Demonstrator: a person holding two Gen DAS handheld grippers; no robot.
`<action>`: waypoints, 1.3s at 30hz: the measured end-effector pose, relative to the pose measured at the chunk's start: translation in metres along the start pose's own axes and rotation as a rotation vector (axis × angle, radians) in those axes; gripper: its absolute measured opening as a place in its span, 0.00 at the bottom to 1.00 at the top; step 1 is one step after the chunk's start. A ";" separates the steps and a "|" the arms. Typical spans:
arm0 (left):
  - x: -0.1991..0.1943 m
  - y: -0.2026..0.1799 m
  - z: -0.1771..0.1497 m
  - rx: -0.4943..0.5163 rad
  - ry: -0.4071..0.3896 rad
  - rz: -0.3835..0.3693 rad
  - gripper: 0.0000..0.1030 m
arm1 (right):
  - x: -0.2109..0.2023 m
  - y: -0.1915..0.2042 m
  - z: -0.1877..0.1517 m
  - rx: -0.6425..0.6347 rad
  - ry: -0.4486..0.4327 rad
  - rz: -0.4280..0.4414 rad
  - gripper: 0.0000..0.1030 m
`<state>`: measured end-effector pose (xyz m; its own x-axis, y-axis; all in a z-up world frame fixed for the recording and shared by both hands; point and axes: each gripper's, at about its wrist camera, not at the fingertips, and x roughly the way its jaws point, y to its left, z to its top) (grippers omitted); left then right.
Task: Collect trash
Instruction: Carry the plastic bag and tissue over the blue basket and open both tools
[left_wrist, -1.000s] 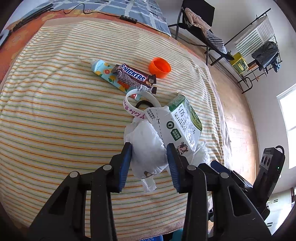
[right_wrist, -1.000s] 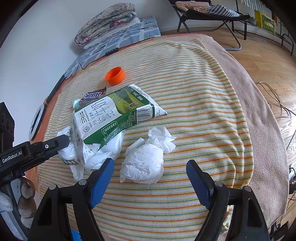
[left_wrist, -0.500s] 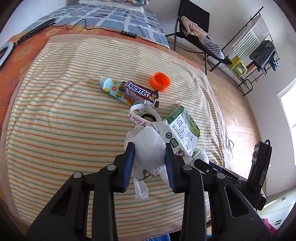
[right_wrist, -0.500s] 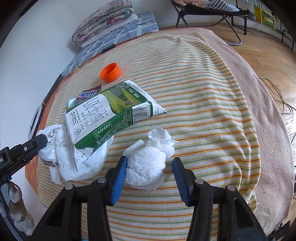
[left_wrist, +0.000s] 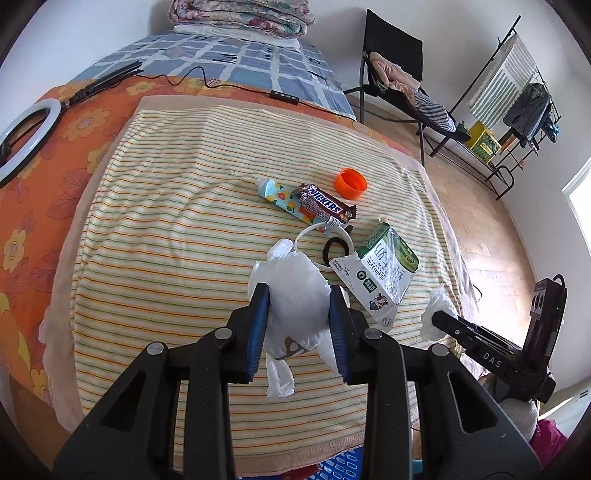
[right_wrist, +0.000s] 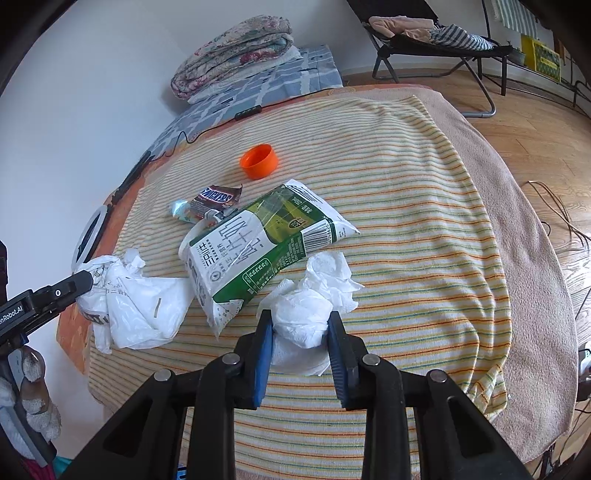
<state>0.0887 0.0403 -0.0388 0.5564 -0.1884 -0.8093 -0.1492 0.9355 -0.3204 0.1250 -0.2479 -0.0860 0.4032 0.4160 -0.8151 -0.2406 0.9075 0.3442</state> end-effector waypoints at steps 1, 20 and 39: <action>-0.005 0.001 -0.001 0.004 -0.008 0.003 0.30 | -0.005 0.002 -0.001 -0.003 -0.007 0.004 0.27; -0.083 -0.008 -0.071 0.128 -0.051 -0.013 0.30 | -0.068 0.057 -0.065 -0.171 -0.042 0.047 0.27; -0.101 0.002 -0.165 0.135 0.043 -0.029 0.30 | -0.074 0.066 -0.152 -0.206 0.075 0.146 0.27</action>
<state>-0.1030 0.0120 -0.0386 0.5228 -0.2257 -0.8220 -0.0211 0.9606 -0.2772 -0.0554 -0.2276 -0.0740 0.2866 0.5292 -0.7986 -0.4688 0.8045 0.3648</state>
